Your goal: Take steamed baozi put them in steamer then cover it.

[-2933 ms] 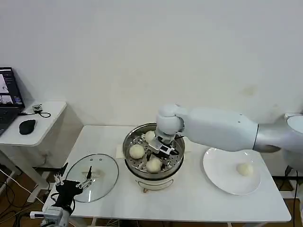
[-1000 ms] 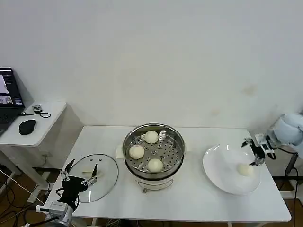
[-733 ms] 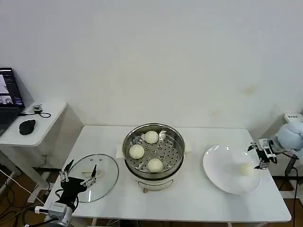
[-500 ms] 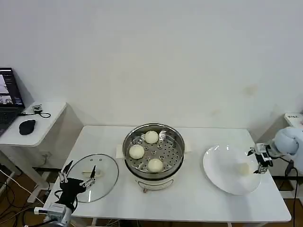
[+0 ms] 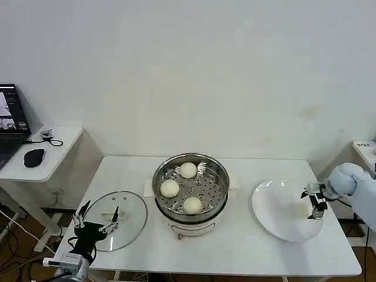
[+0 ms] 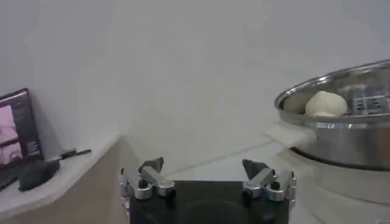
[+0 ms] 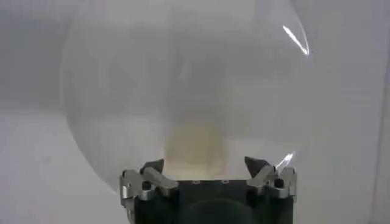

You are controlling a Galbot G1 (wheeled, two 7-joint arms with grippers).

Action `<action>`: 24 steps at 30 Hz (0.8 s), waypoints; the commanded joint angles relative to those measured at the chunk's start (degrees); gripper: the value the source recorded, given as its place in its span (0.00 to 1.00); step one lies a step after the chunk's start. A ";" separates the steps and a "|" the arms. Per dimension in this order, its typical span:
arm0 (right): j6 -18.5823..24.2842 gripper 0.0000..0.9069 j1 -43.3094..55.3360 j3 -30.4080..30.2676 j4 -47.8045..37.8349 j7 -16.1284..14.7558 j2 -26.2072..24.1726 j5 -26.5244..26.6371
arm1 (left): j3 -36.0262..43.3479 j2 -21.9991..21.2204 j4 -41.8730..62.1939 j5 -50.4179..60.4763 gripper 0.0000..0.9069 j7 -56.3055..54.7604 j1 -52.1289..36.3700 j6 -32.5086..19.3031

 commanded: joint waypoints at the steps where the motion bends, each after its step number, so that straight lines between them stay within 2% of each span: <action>1: -0.28 0.97 -0.85 0.92 -2.20 0.26 2.18 -0.94 | 0.09 -0.11 0.00 0.05 1.00 0.01 -0.05 0.02; 13: -1.30 0.81 -0.71 1.40 -2.64 -0.34 2.18 -3.48 | 0.13 -0.26 0.02 0.10 1.00 0.01 0.00 -0.01; 19: -1.60 0.73 0.17 1.20 -1.51 -1.44 1.33 -3.16 | 0.14 -0.24 -0.02 0.11 1.00 -0.03 0.00 0.00; 24: -2.10 0.72 3.32 -0.79 1.68 -2.57 -0.95 -1.14 | 0.03 -0.20 -0.36 0.08 1.00 -0.06 0.02 0.05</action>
